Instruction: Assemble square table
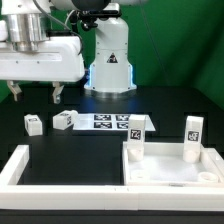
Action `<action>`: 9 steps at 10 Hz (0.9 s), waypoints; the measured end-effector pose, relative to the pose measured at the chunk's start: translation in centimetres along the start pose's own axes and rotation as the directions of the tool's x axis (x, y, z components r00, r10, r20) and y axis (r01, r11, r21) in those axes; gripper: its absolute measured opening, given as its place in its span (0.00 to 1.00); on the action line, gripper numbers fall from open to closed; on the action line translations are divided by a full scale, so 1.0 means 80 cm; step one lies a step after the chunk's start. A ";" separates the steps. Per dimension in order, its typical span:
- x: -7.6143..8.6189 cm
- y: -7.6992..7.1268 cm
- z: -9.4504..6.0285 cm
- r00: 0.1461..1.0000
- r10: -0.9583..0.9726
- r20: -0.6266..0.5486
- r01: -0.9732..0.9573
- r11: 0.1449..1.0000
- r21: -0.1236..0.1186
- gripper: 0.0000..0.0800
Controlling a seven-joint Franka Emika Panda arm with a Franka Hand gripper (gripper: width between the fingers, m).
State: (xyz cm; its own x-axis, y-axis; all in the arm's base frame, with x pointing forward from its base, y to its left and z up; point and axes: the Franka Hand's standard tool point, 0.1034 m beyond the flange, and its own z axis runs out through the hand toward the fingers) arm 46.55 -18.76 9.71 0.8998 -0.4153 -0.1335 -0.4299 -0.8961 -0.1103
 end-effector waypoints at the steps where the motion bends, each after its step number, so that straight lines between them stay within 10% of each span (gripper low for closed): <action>1: -0.016 -0.004 0.006 0.997 0.005 0.078 -0.007 1.000 0.019 0.81; 6: -0.038 -0.017 0.020 0.895 -0.009 0.445 -0.024 0.997 0.069 0.81; 9: -0.067 0.015 0.047 0.750 0.024 0.661 -0.065 0.997 0.038 0.81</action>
Offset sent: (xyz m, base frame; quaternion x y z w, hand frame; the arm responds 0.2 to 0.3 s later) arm 0.0000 0.0000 0.0000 0.0000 -0.1938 0.0000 0.9810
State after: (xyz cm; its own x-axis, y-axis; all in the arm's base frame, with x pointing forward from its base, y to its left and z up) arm 40.96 -17.07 6.59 0.6160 -0.2296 -0.7535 -0.4903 -0.8605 -0.1386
